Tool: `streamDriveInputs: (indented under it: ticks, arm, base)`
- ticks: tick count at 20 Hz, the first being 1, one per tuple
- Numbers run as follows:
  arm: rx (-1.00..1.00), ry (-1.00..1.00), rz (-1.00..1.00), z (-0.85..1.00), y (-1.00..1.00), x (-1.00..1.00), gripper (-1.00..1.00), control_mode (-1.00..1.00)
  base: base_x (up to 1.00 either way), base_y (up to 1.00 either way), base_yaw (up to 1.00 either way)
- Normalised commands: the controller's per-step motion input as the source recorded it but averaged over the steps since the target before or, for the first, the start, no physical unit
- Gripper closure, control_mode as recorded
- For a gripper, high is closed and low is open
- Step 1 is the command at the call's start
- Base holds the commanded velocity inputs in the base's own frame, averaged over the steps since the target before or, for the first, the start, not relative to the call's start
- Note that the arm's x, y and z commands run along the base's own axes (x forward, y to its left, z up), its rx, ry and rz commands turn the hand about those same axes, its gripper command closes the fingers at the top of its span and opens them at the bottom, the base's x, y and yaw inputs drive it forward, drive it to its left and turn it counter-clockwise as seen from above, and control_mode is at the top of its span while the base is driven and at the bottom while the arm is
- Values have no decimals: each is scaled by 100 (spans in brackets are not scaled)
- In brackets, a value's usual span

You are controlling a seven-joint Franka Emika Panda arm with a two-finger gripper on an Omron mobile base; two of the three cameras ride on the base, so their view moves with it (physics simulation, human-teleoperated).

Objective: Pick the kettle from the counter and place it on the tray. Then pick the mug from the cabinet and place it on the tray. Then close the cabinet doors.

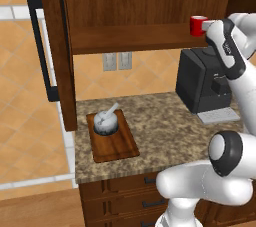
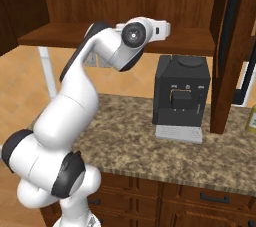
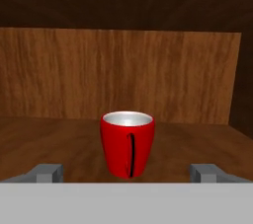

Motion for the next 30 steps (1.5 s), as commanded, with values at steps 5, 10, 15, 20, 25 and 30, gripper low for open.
streamDriveInputs:
  ticks: [5,10,15,20,25,30]
  arm:
    - [0,0,0,-9,0,24,-100,-100]
    - [0,0,1,-5,0,25,-100,-100]
    - [0,0,1,-5,-2,24,-100,-100]
    - [0,0,1,-10,-4,23,-100,-100]
    - [0,0,1,-11,-5,21,-100,-100]
    - [0,0,1,-7,-2,19,-100,-100]
  base:
    - [0,0,0]
    - [0,0,0]
    - [0,0,0]
    - [0,0,0]
    - [0,0,0]
    - [0,0,0]
